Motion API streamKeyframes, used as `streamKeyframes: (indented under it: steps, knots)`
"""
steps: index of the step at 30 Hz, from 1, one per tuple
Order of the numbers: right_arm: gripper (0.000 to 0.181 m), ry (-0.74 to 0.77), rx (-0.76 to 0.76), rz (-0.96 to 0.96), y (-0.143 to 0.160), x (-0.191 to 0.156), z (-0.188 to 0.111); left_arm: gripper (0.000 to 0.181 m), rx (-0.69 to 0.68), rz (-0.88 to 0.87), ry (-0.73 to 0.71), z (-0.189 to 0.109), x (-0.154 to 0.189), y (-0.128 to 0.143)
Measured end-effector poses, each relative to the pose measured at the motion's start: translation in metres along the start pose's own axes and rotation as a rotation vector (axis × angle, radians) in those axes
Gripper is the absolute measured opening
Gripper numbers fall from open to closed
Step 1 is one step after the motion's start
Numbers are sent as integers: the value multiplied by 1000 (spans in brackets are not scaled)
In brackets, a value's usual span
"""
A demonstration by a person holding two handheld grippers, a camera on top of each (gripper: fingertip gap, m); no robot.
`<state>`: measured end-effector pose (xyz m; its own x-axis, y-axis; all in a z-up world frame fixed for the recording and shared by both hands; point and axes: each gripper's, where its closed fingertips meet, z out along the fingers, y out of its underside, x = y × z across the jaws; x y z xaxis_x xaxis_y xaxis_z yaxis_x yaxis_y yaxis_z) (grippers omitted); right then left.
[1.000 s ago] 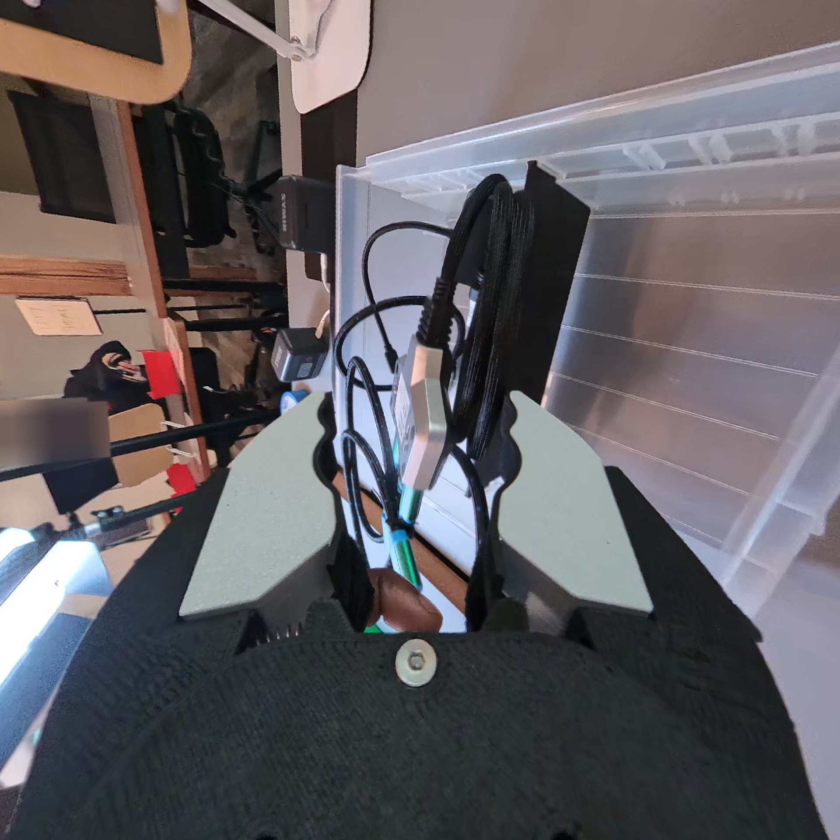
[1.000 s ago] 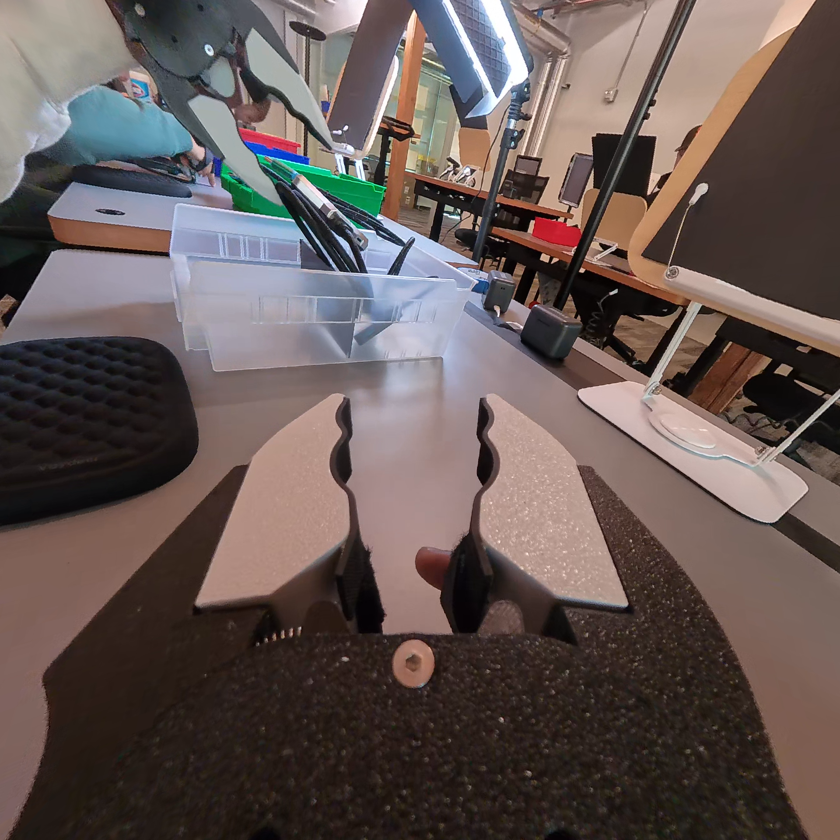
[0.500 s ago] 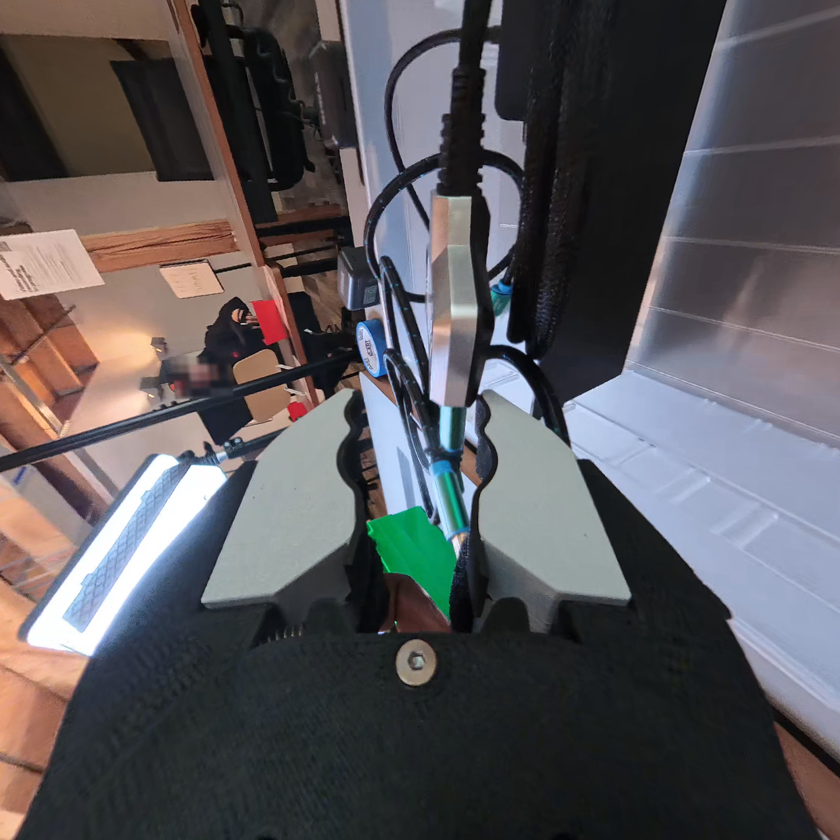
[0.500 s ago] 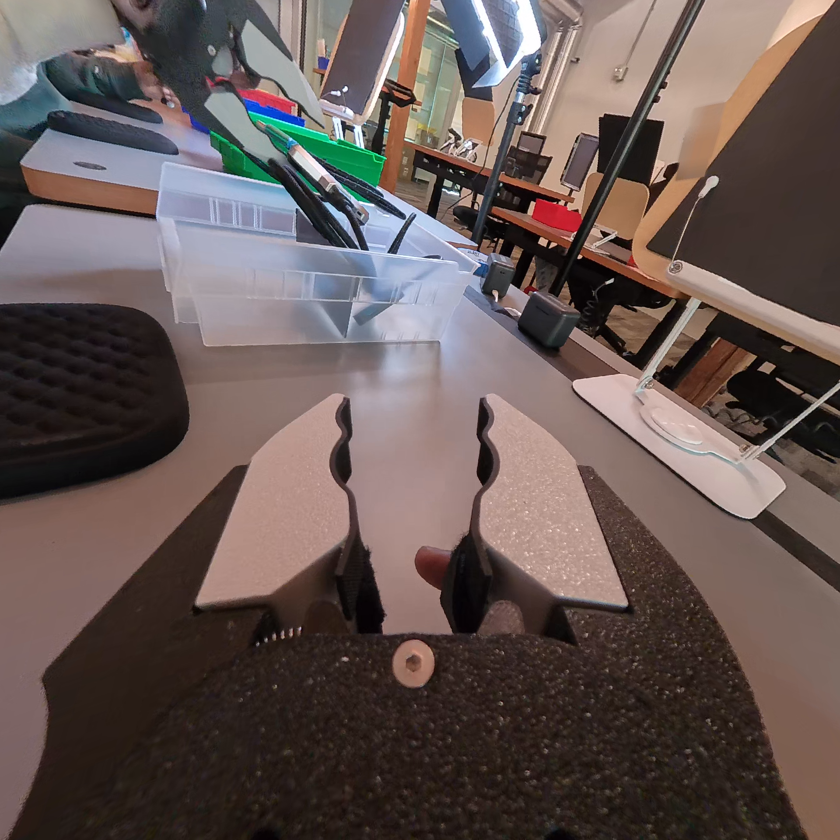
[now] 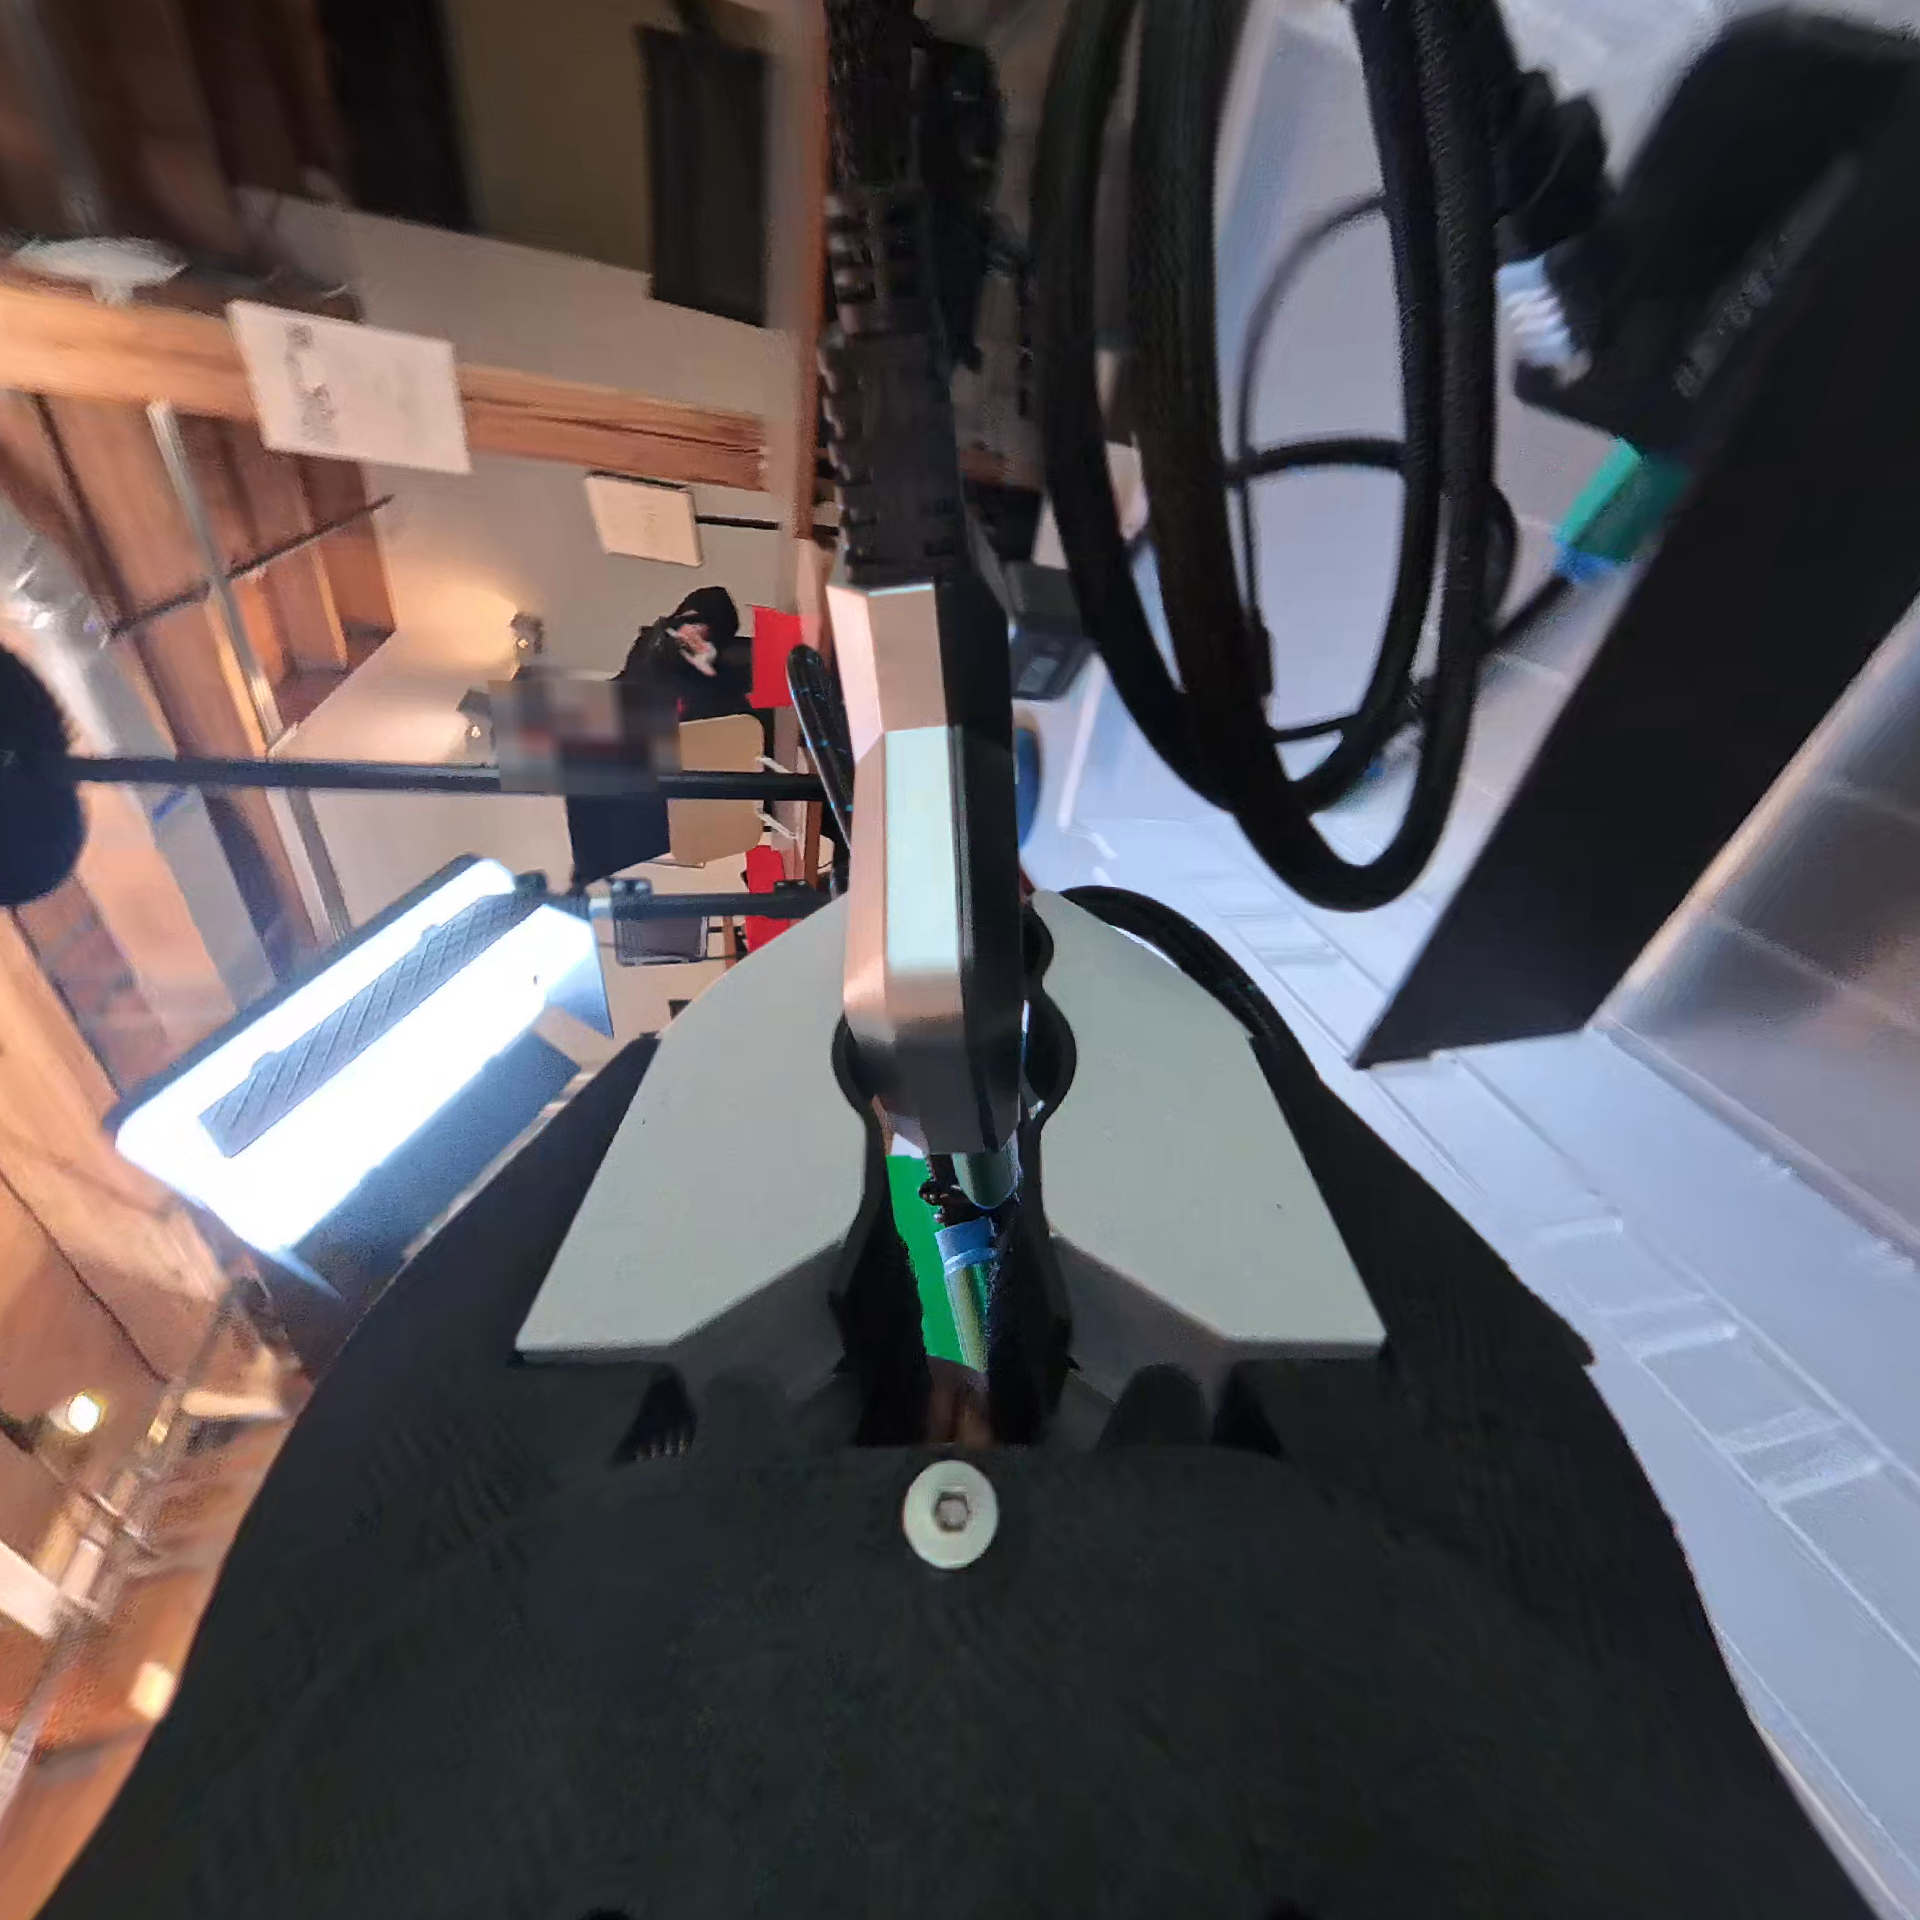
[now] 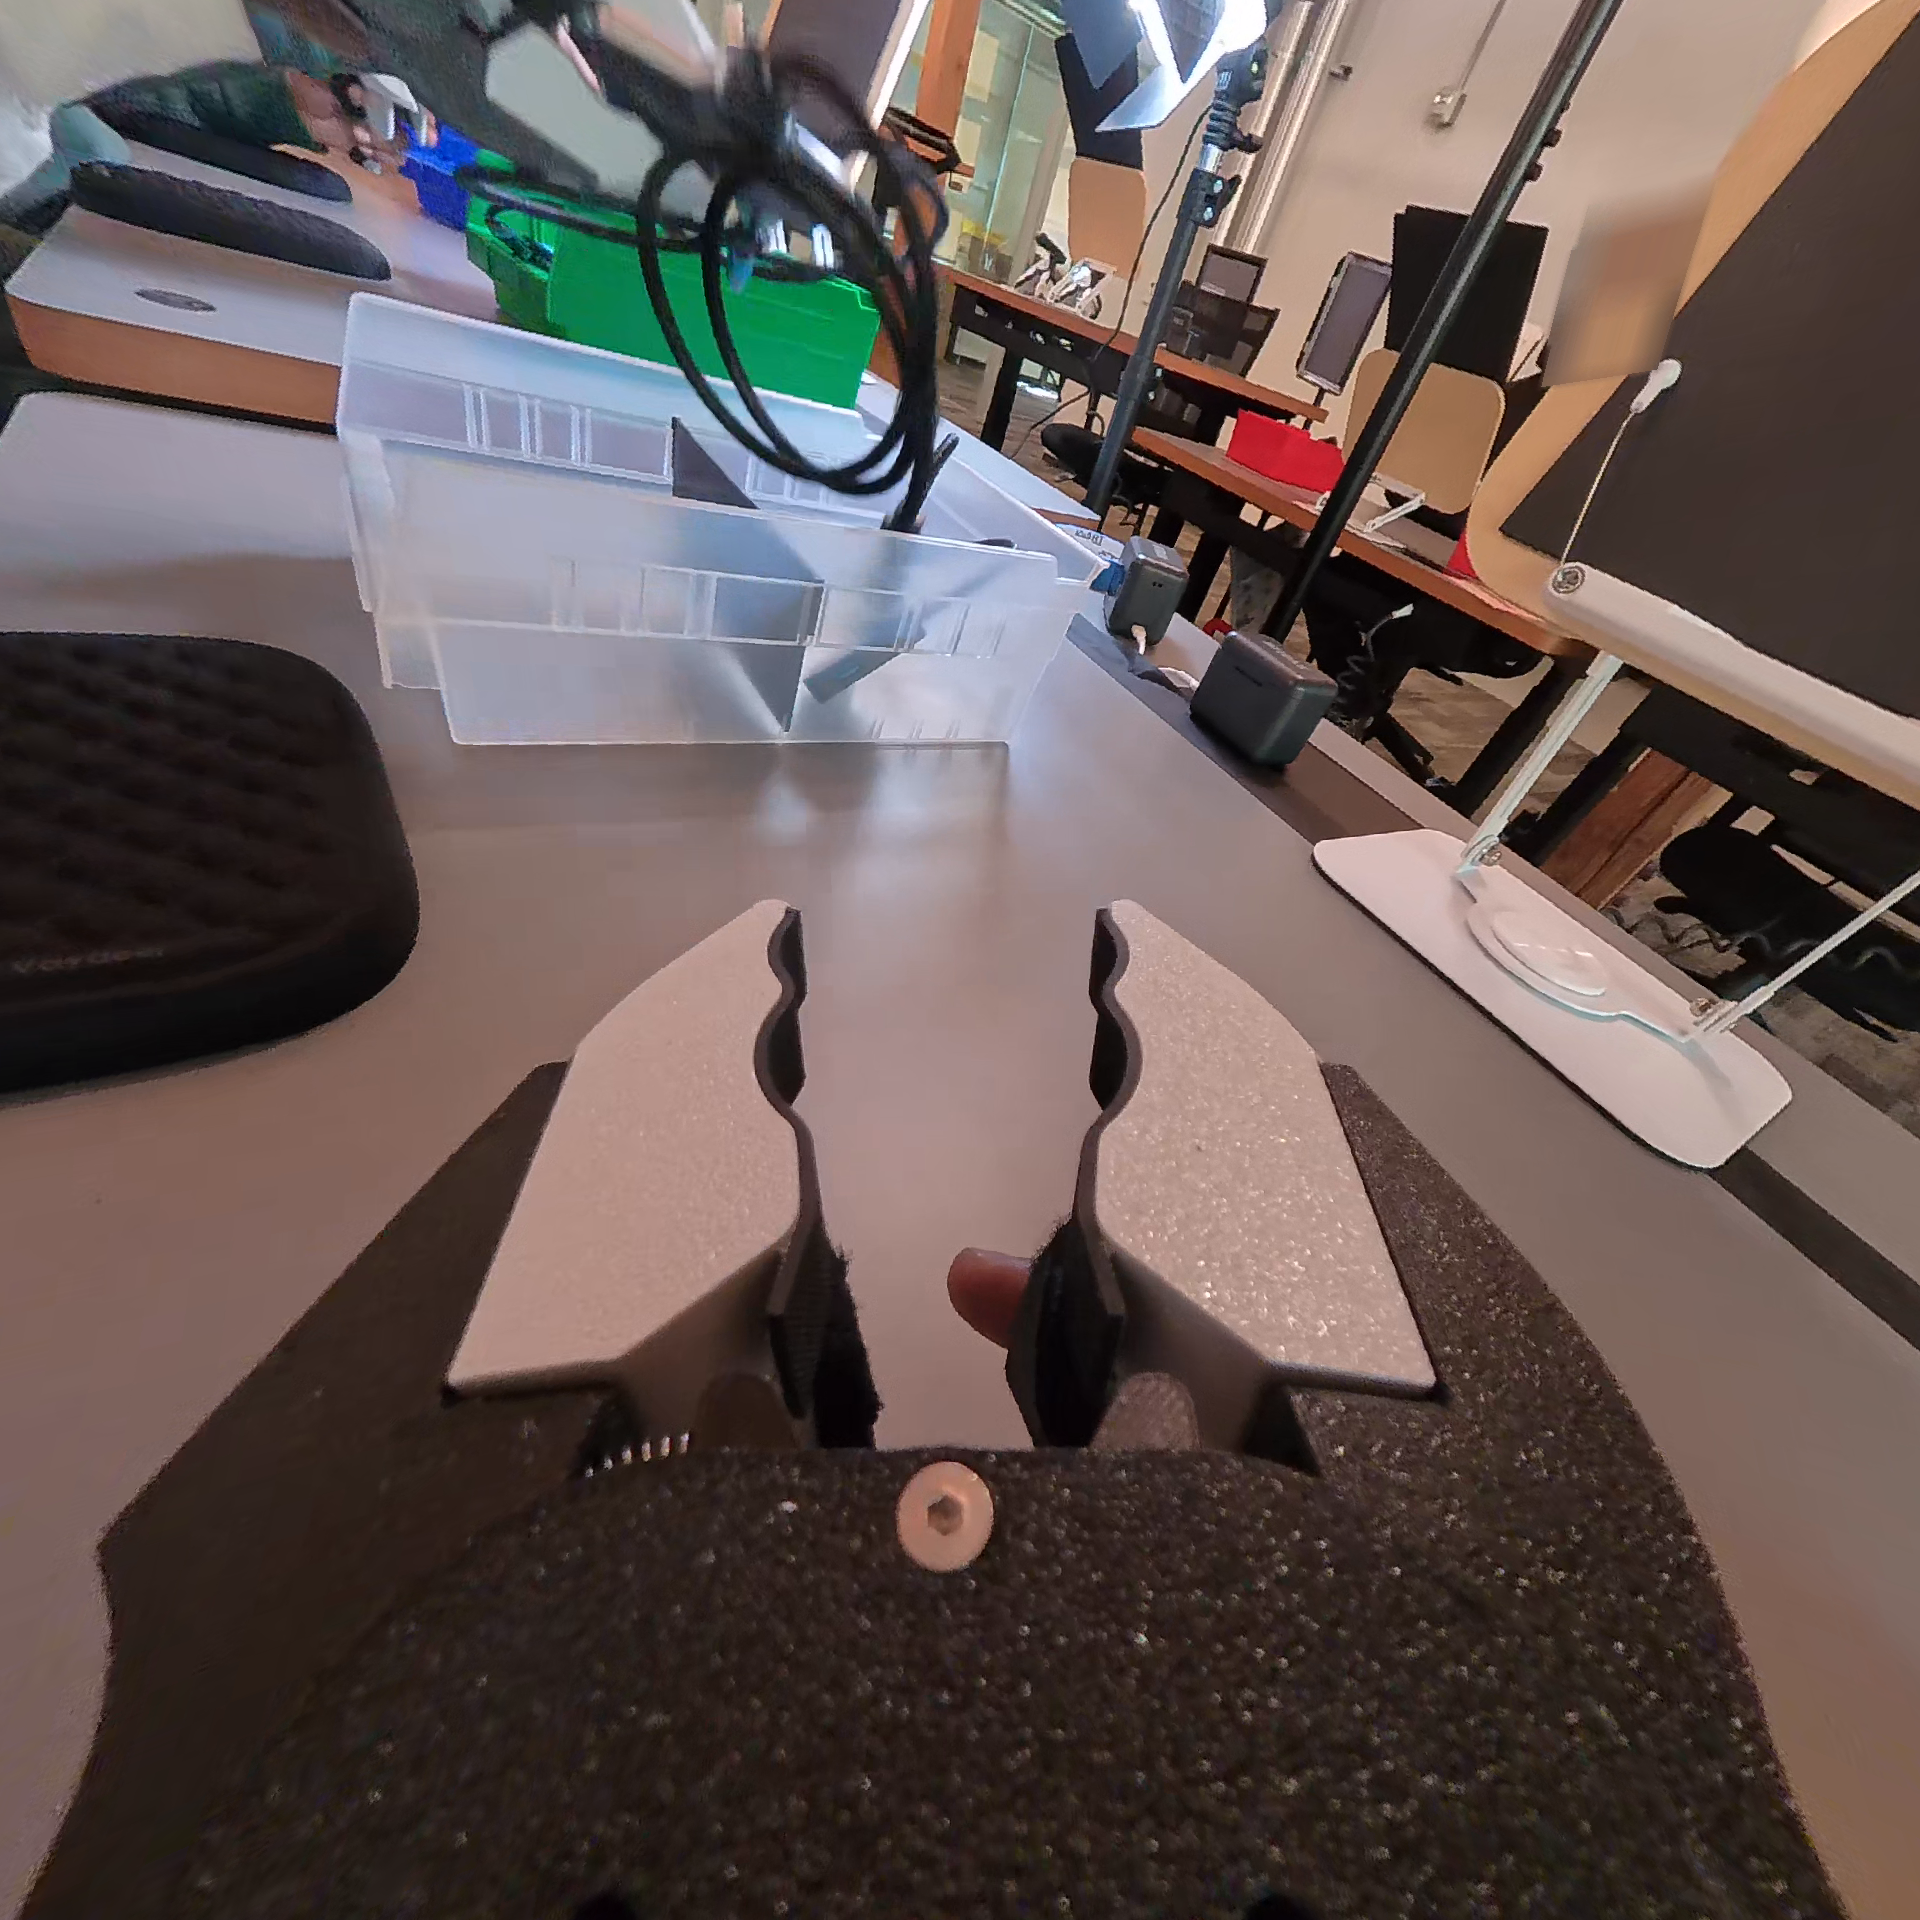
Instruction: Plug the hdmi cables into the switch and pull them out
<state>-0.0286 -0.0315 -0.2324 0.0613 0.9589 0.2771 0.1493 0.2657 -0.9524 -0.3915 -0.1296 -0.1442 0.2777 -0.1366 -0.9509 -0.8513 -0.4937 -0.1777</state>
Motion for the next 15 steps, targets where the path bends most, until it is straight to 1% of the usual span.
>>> streamKeyframes:
  steps: [2,5,8,11,13,15]
  knots:
    - [53,2,-4,-13,0,-1,0,21,61,-113,-66,-16,-21,-11]
    - [53,10,-3,-33,-2,-1,-1,21,194,-314,-178,-44,-53,-35]
    - [53,12,0,-29,-3,0,-1,22,392,-622,-249,-71,-78,-66]
    - [53,5,8,-15,-3,-1,-2,21,688,-1008,-201,-96,-88,-101]
    - [53,-3,19,-3,-4,-2,-2,21,914,-1260,-122,-111,-89,-122]
    - [53,-18,34,17,-7,-3,-2,21,1112,-1468,-8,-121,-84,-142]
